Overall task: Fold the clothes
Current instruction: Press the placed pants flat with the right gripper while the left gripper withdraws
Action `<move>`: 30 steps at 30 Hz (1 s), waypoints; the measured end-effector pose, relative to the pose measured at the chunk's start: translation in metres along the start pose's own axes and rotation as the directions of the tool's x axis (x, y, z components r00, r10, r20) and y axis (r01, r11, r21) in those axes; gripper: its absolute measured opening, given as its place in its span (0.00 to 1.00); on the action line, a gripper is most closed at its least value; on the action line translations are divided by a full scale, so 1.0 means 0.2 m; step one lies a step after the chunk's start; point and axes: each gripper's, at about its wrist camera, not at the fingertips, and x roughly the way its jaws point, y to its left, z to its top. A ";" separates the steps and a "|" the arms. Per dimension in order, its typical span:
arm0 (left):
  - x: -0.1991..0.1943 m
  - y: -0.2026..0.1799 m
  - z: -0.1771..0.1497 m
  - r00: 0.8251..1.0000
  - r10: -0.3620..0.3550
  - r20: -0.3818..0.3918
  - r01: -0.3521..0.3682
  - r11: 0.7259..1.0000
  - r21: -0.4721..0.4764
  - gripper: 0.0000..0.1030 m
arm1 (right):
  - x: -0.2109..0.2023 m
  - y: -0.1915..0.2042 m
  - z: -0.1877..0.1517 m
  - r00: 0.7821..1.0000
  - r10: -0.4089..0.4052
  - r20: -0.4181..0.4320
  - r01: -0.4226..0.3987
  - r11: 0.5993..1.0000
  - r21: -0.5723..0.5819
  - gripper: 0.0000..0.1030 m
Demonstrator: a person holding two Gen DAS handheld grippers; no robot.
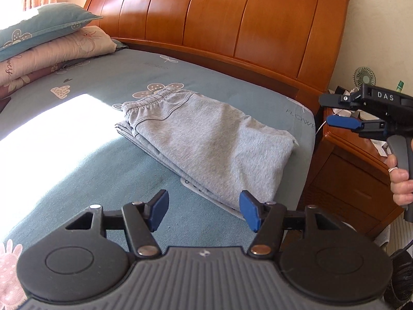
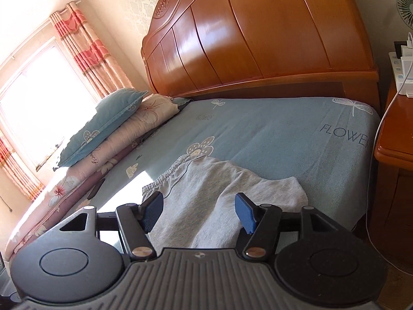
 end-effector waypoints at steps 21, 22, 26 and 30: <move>0.26 -0.52 0.06 1.000 -0.008 -0.026 0.014 0.960 0.281 0.71 | 0.23 -0.53 0.08 0.972 0.035 -0.232 0.023 0.970 0.241 0.65; 0.30 -0.55 0.07 0.999 -0.013 -0.029 0.021 0.957 0.291 0.71 | 0.25 -0.57 0.08 0.971 0.056 -0.233 0.013 0.959 0.285 0.65; 0.41 -0.65 0.07 0.999 -0.020 -0.040 0.032 0.940 0.339 0.72 | 0.37 -0.74 0.01 0.966 0.122 -0.227 -0.002 0.885 0.465 0.66; 0.50 -0.71 0.05 0.999 -0.016 -0.049 0.034 0.923 0.384 0.72 | 0.46 -0.84 -0.08 0.964 0.180 -0.198 -0.029 0.806 0.591 0.66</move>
